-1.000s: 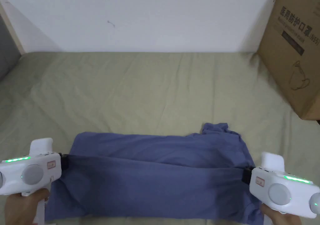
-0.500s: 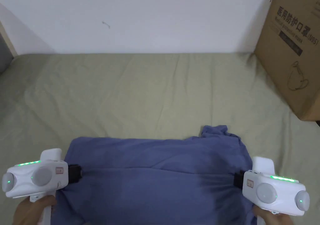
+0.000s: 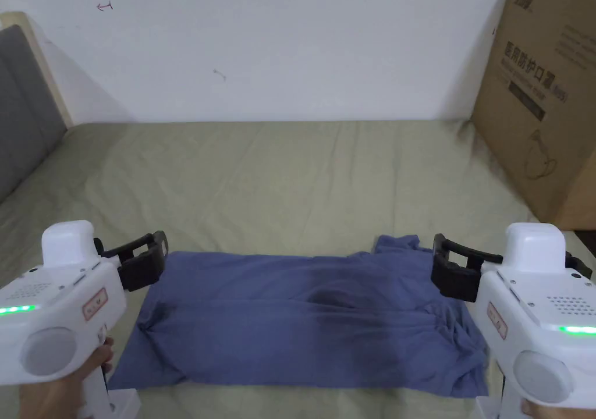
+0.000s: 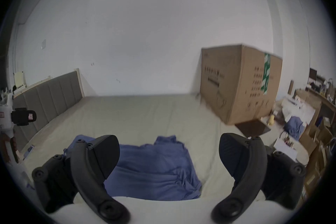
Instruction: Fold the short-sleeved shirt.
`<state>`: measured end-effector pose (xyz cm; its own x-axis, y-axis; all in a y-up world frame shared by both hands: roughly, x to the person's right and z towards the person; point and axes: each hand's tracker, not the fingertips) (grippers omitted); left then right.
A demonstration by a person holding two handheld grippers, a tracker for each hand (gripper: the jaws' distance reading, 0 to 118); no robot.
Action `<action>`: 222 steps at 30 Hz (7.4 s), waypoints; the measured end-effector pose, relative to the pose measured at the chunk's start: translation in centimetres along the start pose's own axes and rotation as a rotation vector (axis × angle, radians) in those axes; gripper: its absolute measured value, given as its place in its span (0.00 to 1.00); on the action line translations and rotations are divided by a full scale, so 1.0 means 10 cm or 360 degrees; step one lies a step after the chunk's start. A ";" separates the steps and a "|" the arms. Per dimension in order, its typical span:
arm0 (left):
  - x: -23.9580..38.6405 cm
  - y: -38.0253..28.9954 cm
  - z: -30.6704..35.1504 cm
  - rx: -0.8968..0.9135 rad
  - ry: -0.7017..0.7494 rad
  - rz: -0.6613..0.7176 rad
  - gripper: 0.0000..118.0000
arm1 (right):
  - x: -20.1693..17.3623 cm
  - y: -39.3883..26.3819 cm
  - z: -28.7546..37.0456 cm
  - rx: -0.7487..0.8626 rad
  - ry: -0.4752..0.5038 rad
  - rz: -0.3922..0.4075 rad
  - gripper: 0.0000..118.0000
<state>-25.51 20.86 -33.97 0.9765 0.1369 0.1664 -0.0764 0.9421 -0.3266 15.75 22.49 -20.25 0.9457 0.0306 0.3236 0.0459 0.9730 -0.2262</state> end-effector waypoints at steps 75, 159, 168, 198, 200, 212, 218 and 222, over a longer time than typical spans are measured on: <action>-0.93 -1.64 0.04 -0.1138 0.0111 0.0101 0.05 | 0.67 -1.88 0.15 -0.1114 -0.0072 -0.0215 0.00; -0.50 -0.78 -2.06 -0.0927 -0.0001 0.0053 0.02 | 0.47 -0.89 -2.42 -0.0752 0.0072 -0.0206 0.55; -0.50 -0.62 -1.85 -0.0880 -0.0018 0.0047 0.02 | 0.39 -1.55 -3.42 -0.1256 0.0015 -0.0085 0.79; -0.88 -1.25 -0.28 -0.0986 0.0140 0.0141 0.02 | 0.79 -1.37 -0.28 -0.0895 0.0269 -0.0250 0.01; -0.89 -1.45 -0.23 -0.1038 0.0160 0.0134 0.02 | 0.79 -1.63 -0.26 -0.0972 0.0226 -0.0255 0.01; -0.83 -1.84 -0.10 -0.1149 0.0234 0.0119 0.25 | 0.71 -2.07 -0.24 -0.1137 0.0059 -0.0309 0.03; -0.72 -1.18 0.21 -0.0702 0.0001 0.0410 0.80 | 0.65 -1.24 -0.01 -0.0734 0.0120 -0.0245 0.87; -0.48 -0.57 0.42 -0.0385 -0.0096 0.0327 0.80 | 0.55 -0.55 0.15 -0.0370 0.0161 -0.0192 0.93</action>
<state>-30.58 16.11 -28.96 0.9314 0.3414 0.1263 -0.2136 0.7936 -0.5698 20.26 17.64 -15.82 0.9557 -0.1167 0.2703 0.2217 0.8894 -0.3998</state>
